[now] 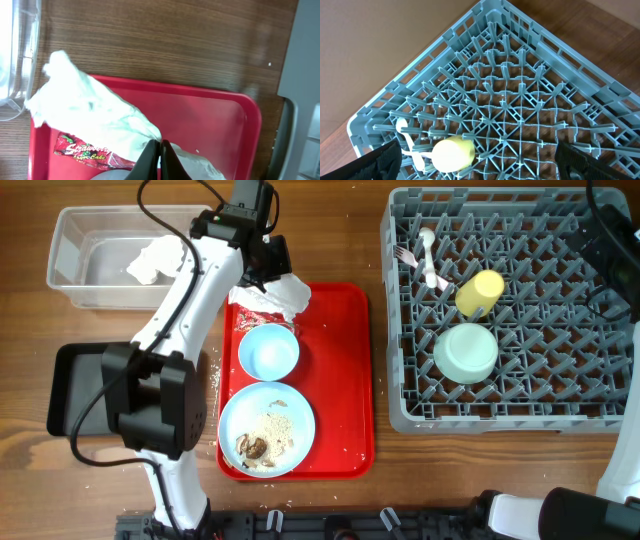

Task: Sort waste into correct bins and load items into the dishwasher rack
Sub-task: 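Carry the napkin to the clear bin and release it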

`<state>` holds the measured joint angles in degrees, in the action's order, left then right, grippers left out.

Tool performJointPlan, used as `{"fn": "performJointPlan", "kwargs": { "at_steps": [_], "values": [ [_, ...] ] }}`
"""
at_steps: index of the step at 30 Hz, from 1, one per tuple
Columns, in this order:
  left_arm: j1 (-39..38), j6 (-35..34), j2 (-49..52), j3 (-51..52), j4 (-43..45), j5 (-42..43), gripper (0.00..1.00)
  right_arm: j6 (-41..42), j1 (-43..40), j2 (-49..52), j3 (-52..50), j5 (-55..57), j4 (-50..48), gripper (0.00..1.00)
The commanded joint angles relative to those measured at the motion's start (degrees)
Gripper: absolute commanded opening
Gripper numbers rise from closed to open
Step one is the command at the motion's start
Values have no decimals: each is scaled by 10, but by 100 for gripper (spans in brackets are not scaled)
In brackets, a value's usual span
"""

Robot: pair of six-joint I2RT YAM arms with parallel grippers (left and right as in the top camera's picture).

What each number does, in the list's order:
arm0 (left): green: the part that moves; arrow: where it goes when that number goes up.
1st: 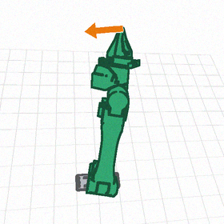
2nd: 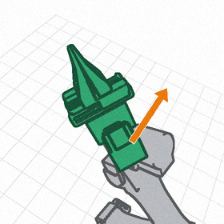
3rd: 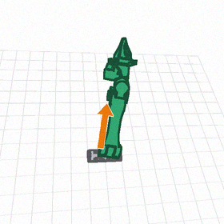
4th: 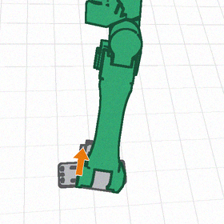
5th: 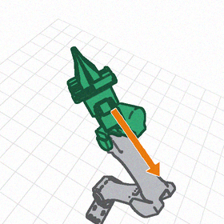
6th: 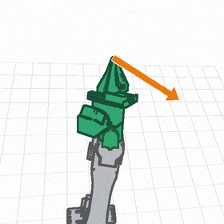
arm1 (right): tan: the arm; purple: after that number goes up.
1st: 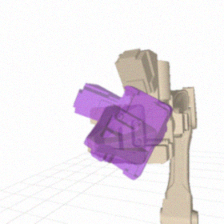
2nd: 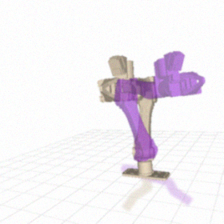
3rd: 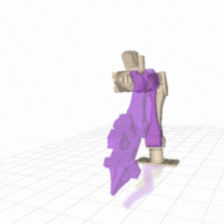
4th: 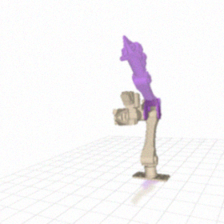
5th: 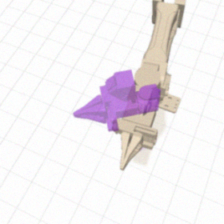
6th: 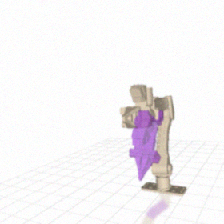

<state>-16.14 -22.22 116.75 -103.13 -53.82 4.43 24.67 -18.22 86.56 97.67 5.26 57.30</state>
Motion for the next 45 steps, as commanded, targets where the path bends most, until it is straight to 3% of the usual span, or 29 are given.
{"fn": "performJointPlan", "kwargs": {
  "at_steps": [1,7,11,22,24,26,27,28,30,33,37,42,45],
  "values": [
    [-1,-9,-40,0,4,6,4,9,0,5,0,12,-1,100],
    [5,-16,-64,0,75,-43,4,8,0,5,0,12,-1,100],
    [37,-89,-83,0,144,-120,4,8,0,5,0,12,-1,100],
    [184,-165,-83,0,178,-124,4,8,0,5,0,12,-1,100],
    [203,-165,-81,0,167,-124,10,8,0,5,0,12,-1,100],
    [212,-164,-77,0,156,-124,24,8,0,5,0,12,-1,100],
    [215,-164,-74,0,151,-125,35,8,0,5,0,12,-1,100],
    [216,-164,-72,0,147,-125,57,8,0,5,0,12,-1,100],
    [216,-164,-68,0,137,-124,77,8,0,5,0,12,-1,100],
    [210,-153,-68,0,117,-96,75,8,0,5,0,12,-1,100],
    [181,-77,-68,0,99,3,71,8,0,5,0,12,-1,100],
    [114,-78,-68,0,53,11,69,8,0,5,0,12,-1,100],
    [60,-84,-63,1,29,-18,61,9,0,5,0,12,-1,100]
  ]
}}
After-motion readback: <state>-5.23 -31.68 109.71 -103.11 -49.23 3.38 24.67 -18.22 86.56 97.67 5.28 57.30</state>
